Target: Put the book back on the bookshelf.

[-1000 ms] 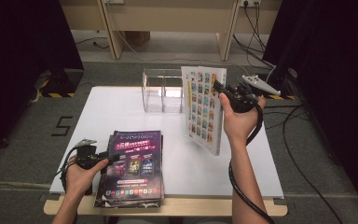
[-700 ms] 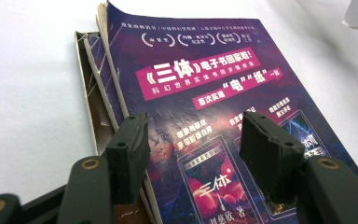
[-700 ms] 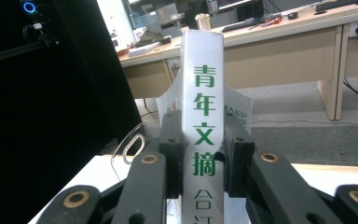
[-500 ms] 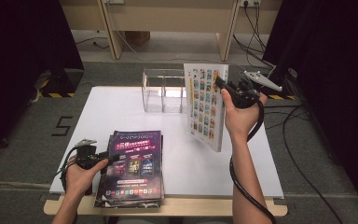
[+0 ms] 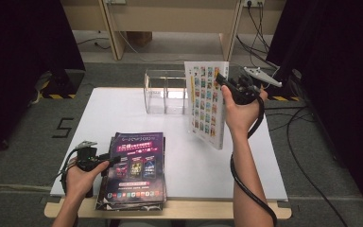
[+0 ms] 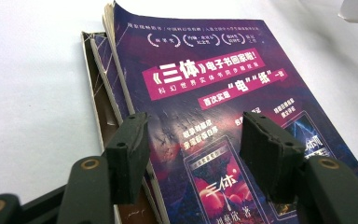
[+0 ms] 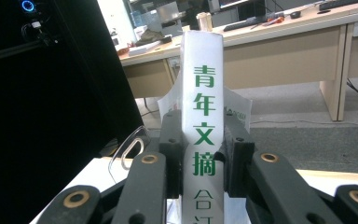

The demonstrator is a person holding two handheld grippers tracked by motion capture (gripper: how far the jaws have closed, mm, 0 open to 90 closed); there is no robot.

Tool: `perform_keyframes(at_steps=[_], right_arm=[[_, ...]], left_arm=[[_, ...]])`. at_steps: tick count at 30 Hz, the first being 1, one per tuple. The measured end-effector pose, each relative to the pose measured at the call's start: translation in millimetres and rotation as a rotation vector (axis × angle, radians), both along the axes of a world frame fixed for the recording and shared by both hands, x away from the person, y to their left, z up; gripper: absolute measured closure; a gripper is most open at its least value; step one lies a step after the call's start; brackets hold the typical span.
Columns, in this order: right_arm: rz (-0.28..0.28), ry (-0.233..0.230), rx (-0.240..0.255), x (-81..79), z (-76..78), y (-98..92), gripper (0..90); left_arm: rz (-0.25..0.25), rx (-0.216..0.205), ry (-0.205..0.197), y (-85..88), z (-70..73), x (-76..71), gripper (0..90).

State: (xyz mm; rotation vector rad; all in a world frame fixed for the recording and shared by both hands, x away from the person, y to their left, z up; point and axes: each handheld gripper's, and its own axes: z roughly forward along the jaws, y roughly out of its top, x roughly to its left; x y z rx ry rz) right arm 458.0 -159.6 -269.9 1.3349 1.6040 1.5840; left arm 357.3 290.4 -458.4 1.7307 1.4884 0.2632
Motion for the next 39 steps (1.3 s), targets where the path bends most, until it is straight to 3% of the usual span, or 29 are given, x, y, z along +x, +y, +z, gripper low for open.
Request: perform_keyframes(at_steps=[39], right_arm=[[-0.037,-0.017,0.018,35.3,9.2,7.6,74.3]], left_arm=[[0.009,-0.012,0.006,2.2,-1.1,0.7,41.2]])
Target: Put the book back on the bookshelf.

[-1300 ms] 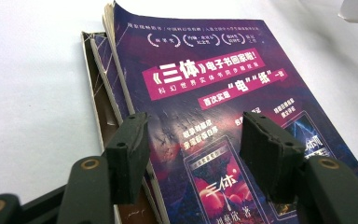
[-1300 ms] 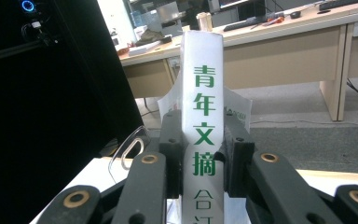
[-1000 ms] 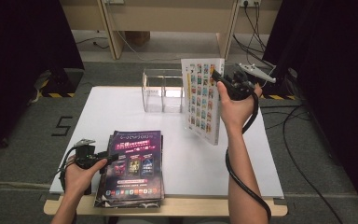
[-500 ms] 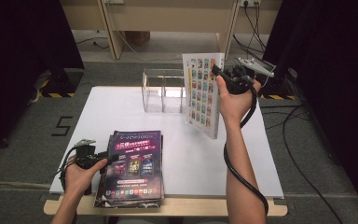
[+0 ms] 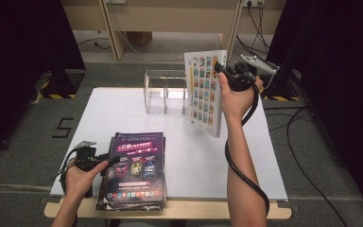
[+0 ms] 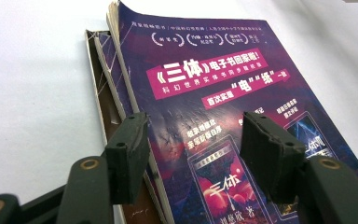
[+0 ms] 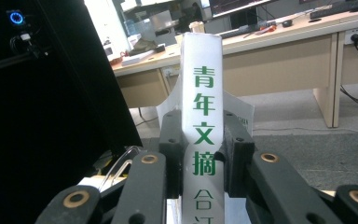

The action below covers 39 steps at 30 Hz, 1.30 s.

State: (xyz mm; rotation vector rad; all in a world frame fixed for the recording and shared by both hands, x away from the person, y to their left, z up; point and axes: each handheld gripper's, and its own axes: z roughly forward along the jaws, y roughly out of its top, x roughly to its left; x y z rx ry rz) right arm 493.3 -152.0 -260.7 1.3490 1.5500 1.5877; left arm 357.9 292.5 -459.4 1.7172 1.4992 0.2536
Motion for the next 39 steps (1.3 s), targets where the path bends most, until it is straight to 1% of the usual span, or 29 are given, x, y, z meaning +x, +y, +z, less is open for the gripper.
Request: perform_keyframes(at_steps=[3,11,13,21,25,32,33,36,39], right_arm=[[-0.003,0.002,0.015,1.8,1.0,0.5,74.3],[0.0,-0.001,0.018,7.1,3.1,4.9,74.3],[0.001,0.003,0.009,8.4,2.8,5.8,74.3],[-0.01,0.009,0.013,17.0,3.5,5.1,74.3],[-0.009,0.011,0.011,22.9,2.5,7.3,74.3],[-0.012,0.017,0.027,31.5,2.4,9.9,74.3],[-0.012,0.01,0.025,33.0,2.8,9.5,74.3],[-0.018,0.01,0.032,36.3,4.0,9.9,74.3],[-0.024,0.008,0.027,39.4,4.4,10.4,74.3]], left_arm=[[0.0,0.001,-0.002,-0.4,-0.5,0.2,41.2],[0.003,-0.003,-0.004,0.8,-0.4,0.0,41.1],[0.003,-0.004,-0.004,0.9,-0.3,-0.1,41.2],[-0.003,-0.003,0.0,0.4,-0.8,0.3,41.1],[0.003,-0.003,-0.002,0.8,-0.6,0.0,41.1],[-0.002,-0.004,0.006,1.2,-2.2,0.6,41.1],[0.001,-0.006,0.005,0.9,-2.4,0.7,41.1],[0.003,-0.005,0.004,0.8,-2.1,0.5,41.1],[-0.004,-0.002,0.007,1.5,-2.2,0.6,41.1]])
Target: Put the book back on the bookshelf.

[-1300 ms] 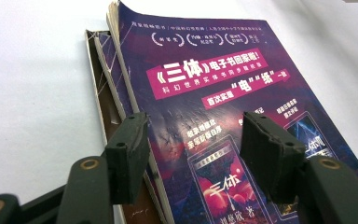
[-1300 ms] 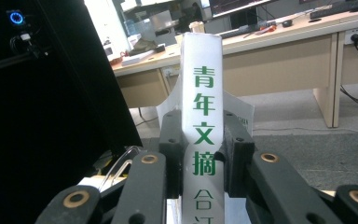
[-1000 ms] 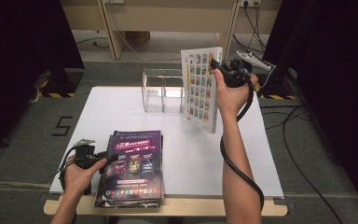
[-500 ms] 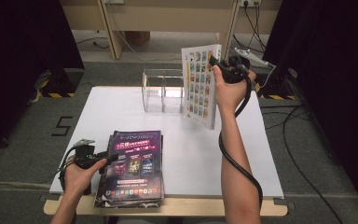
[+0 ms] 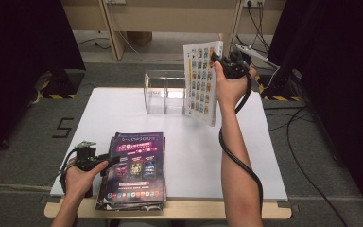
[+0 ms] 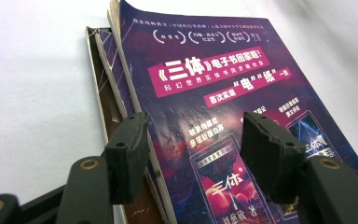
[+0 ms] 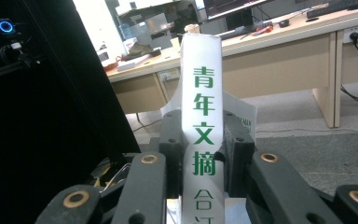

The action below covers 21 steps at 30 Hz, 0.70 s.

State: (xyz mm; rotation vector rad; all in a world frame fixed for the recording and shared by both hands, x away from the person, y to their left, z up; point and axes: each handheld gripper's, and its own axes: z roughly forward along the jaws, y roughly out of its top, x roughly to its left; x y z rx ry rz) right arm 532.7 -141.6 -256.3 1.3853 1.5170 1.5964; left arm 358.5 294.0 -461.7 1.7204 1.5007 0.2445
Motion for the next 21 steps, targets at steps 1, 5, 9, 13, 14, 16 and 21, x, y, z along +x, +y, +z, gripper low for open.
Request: perform_keyframes(at_steps=[1,5,9,13,14,16,21], right_arm=[[0.0,-0.002,-0.005,1.2,-0.1,-0.1,74.3],[-0.005,-0.001,-0.001,4.5,-0.1,0.8,74.3],[-0.009,-0.003,0.004,8.6,0.0,1.2,74.3],[-0.02,-0.004,0.005,12.7,0.3,1.2,74.3],[-0.025,-0.005,0.005,13.5,0.3,1.2,74.3],[-0.027,-0.007,0.007,15.3,-0.4,1.1,74.3],[-0.034,-0.006,0.007,22.0,-1.2,3.1,74.3]], left_arm=[[-0.001,0.0,0.0,0.1,0.0,0.0,41.1],[0.002,0.001,0.001,0.5,-0.3,0.1,41.1],[0.001,-0.001,0.0,0.2,-0.2,0.1,41.1],[0.001,0.001,0.001,0.4,-0.3,0.1,41.0],[0.003,-0.002,0.0,0.3,-0.7,0.3,41.1],[0.001,-0.001,0.003,0.2,-1.1,0.5,41.1],[0.001,-0.002,0.001,0.3,-0.5,0.3,41.1]])
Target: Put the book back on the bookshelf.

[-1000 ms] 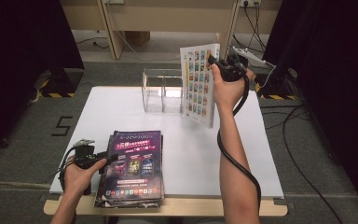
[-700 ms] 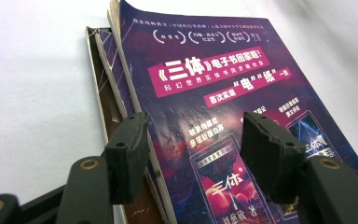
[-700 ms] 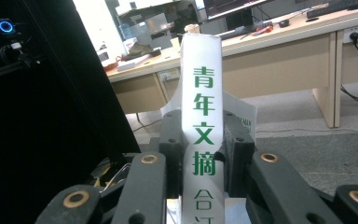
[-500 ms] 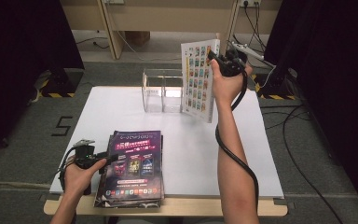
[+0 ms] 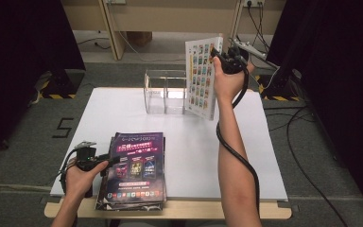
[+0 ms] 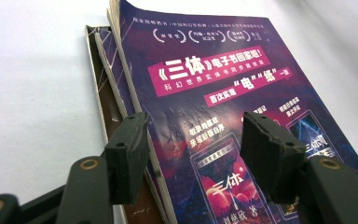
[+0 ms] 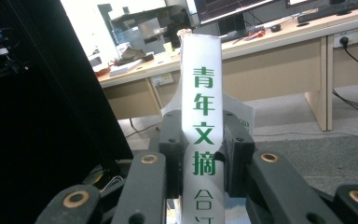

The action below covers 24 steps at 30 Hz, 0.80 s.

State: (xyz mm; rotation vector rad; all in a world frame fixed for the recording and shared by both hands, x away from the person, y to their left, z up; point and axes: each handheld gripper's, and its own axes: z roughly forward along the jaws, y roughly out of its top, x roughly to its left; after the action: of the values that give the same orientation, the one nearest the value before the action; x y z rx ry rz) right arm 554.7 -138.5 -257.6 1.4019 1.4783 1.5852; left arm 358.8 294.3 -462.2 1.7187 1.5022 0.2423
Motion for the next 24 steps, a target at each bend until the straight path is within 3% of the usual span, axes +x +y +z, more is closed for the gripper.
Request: perform_keyframes(at_steps=[24], right_arm=[[-0.026,-0.006,-0.018,19.8,-5.0,6.5,74.3]], left_arm=[[0.004,-0.007,0.002,0.8,-0.8,0.4,41.0]])
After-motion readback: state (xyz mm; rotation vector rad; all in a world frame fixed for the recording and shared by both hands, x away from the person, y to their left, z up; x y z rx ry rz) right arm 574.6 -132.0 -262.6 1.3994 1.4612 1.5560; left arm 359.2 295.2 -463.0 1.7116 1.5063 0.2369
